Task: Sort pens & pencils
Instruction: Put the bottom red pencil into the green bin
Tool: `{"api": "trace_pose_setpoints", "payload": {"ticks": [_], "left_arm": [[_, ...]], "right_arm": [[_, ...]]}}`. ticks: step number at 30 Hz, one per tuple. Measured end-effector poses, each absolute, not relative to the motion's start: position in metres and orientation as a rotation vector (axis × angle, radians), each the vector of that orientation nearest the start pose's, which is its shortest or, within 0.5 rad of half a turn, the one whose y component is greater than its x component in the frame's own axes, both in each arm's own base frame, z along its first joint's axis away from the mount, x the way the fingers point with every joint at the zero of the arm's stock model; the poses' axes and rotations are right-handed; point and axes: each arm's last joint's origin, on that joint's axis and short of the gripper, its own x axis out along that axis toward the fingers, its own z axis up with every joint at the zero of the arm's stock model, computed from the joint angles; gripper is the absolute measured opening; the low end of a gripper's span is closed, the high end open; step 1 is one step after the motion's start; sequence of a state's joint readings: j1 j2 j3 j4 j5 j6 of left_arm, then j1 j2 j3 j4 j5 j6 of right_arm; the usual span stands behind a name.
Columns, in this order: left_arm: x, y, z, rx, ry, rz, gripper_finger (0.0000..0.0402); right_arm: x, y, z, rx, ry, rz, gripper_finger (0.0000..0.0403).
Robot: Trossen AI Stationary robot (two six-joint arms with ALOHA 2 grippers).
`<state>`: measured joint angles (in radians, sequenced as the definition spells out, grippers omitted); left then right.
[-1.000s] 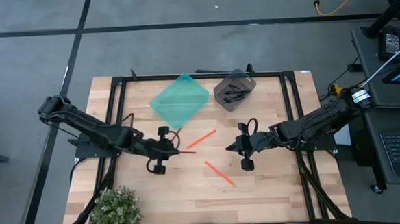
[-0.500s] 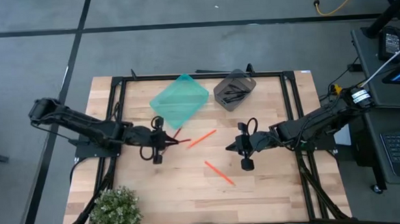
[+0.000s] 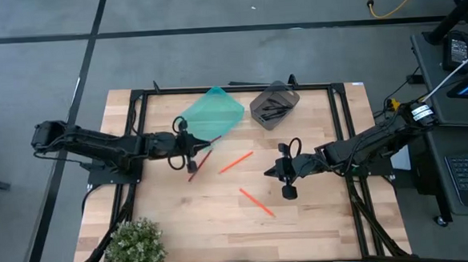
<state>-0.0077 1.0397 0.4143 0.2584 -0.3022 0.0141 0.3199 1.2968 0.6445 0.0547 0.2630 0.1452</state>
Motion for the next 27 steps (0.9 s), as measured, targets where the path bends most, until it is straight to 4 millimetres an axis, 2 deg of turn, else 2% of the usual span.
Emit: {"api": "trace_pose_setpoints", "payload": {"ticks": [7,27], "left_arm": [[0.209,0.017,0.203,0.087,0.365,0.344,0.0014],[0.204,0.041,0.204,0.106,0.365,0.64,0.0014]], "right_arm": [[0.247,0.074,0.202,-0.035,0.588,0.012,0.0017],[0.247,0.074,0.201,-0.036,0.59,0.012,0.0017]]}}
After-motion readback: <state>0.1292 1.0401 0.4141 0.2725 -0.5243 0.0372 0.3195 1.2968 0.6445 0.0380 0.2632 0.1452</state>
